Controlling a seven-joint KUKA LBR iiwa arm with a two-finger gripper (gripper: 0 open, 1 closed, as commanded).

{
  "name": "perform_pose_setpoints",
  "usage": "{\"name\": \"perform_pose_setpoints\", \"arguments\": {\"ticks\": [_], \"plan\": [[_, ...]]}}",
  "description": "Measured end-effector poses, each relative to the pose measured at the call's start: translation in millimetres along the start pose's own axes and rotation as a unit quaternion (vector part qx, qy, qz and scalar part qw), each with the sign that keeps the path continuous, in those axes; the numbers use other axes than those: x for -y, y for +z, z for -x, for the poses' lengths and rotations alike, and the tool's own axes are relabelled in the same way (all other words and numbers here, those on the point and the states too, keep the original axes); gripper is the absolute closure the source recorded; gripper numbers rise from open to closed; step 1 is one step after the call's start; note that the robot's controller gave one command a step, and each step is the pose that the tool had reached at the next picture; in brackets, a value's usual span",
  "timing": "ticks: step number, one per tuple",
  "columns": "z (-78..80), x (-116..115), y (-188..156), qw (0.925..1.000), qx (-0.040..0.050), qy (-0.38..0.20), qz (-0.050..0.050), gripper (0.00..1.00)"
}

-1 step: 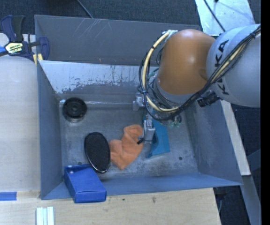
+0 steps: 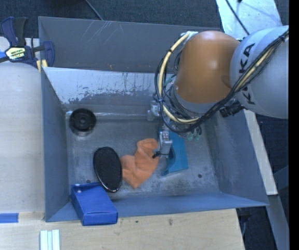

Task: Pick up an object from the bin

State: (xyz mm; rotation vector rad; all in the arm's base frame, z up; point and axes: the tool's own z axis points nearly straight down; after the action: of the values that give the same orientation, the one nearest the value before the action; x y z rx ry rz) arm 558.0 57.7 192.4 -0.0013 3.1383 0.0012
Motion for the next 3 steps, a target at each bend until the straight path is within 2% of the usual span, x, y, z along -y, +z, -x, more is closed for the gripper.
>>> {"name": "perform_pose_setpoints", "arguments": {"ticks": [1,2,3], "plan": [[10.5,12,74,0.9991,0.0018,0.043,0.0,0.0],[8.2,19,125,0.9994,-0.0021,0.036,0.0,0.0],[14.1,27,122,0.9986,0.0009,0.053,0.0,0.0]]}}
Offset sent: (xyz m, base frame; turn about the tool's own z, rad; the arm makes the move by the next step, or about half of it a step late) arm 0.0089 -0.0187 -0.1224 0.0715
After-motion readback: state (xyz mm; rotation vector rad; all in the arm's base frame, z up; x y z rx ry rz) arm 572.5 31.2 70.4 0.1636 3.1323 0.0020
